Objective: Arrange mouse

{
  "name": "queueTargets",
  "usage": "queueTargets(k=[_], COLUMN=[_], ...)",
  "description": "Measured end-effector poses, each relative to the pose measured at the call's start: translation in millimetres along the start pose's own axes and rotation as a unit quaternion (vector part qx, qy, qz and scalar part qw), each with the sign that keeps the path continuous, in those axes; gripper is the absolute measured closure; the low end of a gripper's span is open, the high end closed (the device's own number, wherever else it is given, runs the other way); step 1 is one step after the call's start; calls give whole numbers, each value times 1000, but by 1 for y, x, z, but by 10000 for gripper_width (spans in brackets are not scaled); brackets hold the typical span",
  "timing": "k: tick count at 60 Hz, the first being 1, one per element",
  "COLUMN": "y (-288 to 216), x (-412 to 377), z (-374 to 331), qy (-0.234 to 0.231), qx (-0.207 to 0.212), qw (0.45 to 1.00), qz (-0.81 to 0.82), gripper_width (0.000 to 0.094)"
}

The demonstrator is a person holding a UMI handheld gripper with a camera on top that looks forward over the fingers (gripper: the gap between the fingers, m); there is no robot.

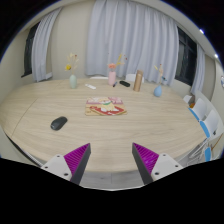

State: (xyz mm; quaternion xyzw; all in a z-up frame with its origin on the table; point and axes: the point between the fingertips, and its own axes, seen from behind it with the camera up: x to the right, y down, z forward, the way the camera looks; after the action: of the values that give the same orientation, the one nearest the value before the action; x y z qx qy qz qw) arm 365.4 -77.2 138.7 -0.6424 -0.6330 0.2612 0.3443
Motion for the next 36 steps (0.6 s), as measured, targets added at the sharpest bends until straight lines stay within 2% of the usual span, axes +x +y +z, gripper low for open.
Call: queueTargets(k=[18,36], y=[9,14], x=[-26,-136], z=[3,10], qy=[-14,-57], qx=[-9,-4], qw=[1000,998], qz=[16,4], gripper_width=[73,69])
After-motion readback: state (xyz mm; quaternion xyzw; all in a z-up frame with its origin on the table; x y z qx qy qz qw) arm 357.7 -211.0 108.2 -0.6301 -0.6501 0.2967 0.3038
